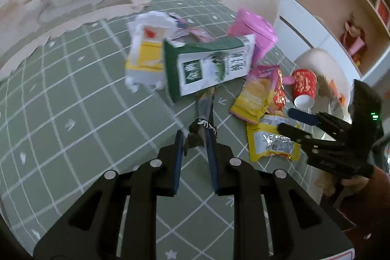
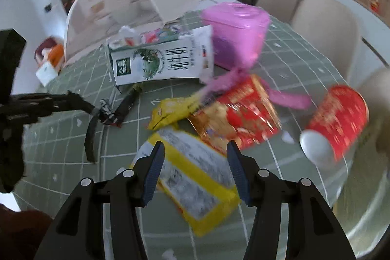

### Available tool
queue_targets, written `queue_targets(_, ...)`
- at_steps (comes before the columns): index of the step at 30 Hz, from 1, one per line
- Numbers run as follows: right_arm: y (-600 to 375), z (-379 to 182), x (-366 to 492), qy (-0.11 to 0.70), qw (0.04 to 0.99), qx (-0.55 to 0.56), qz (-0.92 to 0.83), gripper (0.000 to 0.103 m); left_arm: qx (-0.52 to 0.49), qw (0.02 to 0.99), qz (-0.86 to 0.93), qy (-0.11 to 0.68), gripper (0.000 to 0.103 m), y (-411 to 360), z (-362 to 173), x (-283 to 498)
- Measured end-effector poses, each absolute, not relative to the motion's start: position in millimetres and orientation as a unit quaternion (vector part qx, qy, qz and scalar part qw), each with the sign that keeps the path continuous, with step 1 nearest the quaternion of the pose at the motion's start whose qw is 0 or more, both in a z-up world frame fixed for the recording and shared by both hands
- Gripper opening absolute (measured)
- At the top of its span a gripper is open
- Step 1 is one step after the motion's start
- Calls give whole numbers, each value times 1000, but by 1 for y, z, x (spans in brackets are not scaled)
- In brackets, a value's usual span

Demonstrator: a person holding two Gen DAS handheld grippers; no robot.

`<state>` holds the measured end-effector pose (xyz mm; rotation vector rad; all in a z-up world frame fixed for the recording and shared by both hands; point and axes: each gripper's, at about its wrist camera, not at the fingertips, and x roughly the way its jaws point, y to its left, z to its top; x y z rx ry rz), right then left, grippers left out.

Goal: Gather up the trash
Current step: 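Grasp the black wrapper with the left gripper while the right grasps the yellow snack wrapper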

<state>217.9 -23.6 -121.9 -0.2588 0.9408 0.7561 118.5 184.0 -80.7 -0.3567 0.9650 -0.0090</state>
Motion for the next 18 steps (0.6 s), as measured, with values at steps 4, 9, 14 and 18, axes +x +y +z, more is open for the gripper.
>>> queue_targets(4,-20,-131,220,452,807,-110,364,50,-182,870,5,458,18,188,-81,108)
queue_targets(9,-27,-134,210,464,804,-114,354,50,-182,870,-6,458,21,190,-87,109)
queue_targets(14,-38,-132,188,456,804,-147,353,29,-150,882,-39,444,32,179,-80,116)
queue_targets(18,-51,-112,181,443,819,-121,345,22,-119,899,-78,413,40,173,-59,122)
